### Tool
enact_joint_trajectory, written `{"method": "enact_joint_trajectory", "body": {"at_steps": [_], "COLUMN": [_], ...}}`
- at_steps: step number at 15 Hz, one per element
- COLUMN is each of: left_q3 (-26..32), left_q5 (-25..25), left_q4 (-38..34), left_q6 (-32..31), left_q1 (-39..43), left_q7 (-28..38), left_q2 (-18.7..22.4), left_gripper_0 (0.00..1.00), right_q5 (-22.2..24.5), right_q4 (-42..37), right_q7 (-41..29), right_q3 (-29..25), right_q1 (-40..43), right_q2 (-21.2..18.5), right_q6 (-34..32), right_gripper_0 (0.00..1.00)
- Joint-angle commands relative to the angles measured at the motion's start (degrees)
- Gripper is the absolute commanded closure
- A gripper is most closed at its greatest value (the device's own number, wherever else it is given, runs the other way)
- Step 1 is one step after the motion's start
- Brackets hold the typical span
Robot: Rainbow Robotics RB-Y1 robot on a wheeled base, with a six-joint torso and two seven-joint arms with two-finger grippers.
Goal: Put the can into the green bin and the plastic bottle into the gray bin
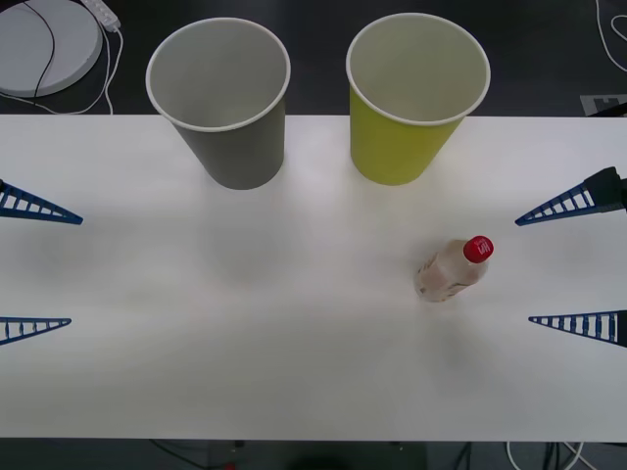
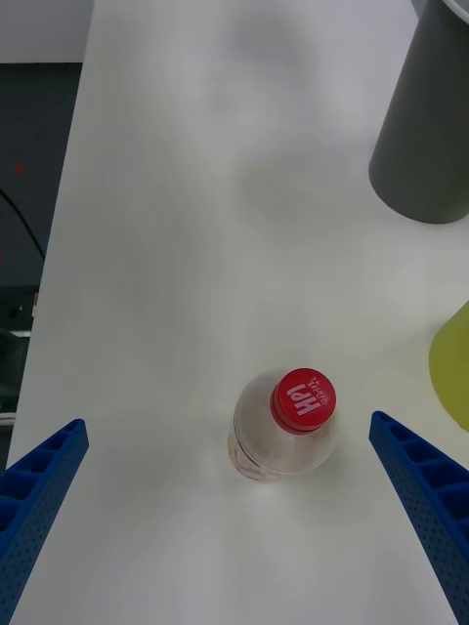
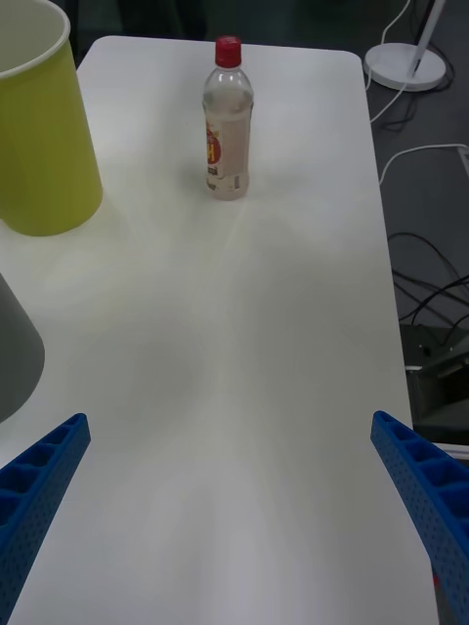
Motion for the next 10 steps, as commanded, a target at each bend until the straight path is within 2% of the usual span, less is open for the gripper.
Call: {"method": "enact_joint_trajectory", "body": {"at_steps": [1, 4, 6, 10], "left_q3": [0.0, 0.0, 0.0, 0.0], "left_q5": [0.0, 0.0, 0.0, 0.0], "left_q4": [0.0, 0.0, 0.0, 0.0], "left_q6": [0.0, 0.0, 0.0, 0.0], "left_q1": [0.0, 0.0, 0.0, 0.0], "left_q7": [0.0, 0.0, 0.0, 0.0], "left_q2": [0.0, 0.0, 0.0, 0.0], "left_gripper_0": [0.0, 0.0, 0.0, 0.0], "right_q5": [0.0, -1.05, -4.04, -4.48], "right_q4": [0.0, 0.0, -0.88, -4.04], "right_q7": [0.0, -0.09, 0.61, 1.76], "right_q3": [0.0, 0.18, 0.09, 0.09], "right_q1": [0.0, 0.7, 3.43, 8.26], "right_q2": [0.0, 0.26, -1.93, -2.81], "right_q6": [0.0, 0.62, 5.71, 15.12], "right_gripper_0": [0.0, 0.0, 0.0, 0.0]}}
